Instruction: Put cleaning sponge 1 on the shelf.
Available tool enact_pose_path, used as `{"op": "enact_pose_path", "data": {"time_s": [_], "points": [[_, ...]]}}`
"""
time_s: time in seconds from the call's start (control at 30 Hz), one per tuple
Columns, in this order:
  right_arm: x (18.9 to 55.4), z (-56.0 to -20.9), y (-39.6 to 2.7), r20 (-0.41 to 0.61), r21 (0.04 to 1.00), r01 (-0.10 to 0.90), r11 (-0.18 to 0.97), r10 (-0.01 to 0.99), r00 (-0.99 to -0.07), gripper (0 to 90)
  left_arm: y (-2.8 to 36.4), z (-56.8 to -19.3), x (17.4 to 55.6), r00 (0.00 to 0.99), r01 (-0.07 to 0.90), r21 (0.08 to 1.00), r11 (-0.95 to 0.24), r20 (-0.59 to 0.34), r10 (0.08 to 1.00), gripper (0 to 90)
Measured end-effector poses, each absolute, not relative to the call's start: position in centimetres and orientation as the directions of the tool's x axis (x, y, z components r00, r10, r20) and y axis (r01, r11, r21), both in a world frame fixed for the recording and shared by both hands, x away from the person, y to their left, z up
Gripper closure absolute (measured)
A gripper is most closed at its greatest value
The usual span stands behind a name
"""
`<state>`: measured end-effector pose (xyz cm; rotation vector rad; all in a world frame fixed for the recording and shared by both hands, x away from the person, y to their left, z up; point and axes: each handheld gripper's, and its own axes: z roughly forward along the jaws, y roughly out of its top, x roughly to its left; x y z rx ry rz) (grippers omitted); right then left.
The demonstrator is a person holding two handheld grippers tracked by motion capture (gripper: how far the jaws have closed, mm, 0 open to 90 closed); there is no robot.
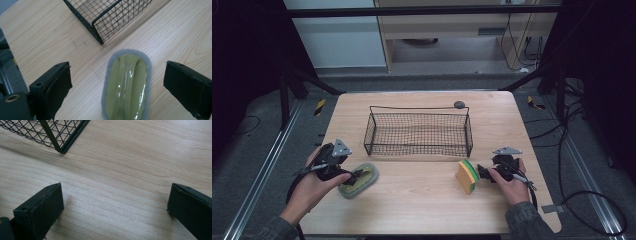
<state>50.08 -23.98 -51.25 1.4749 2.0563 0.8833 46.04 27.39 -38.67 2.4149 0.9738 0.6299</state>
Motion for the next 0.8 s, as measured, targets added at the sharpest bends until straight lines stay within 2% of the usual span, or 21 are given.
{"op": "enact_pose_path", "data": {"time_s": [0.23, 0.43, 0.6, 0.8], "points": [[50.1, -51.2, -24.0, 0.002, 0.724, 0.653, 0.222, 0.946, -0.323, 0.7, 28.2, -38.3, 45.6, 0.633, 0.517, 0.580, -0.629, 0.236, 0.738, 7.1], [50.0, -51.3, -24.0, -0.002, 0.724, 0.654, 0.218, 0.949, -0.315, 0.7, 28.7, -38.2, 45.7, 0.658, 0.550, 0.514, -0.659, 0.219, 0.720, 11.8], [50.0, -51.3, -24.0, -0.007, 0.724, 0.653, 0.224, 0.948, -0.318, 0.7, 28.9, -38.2, 45.9, 0.663, 0.568, 0.494, -0.658, 0.199, 0.722, 12.4], [50.0, -51.3, -24.0, -0.009, 0.723, 0.652, 0.226, 0.948, -0.319, 0.7, 28.6, -39.5, 46.1, 0.688, 0.584, 0.451, -0.675, 0.167, 0.706, 20.2]]}}
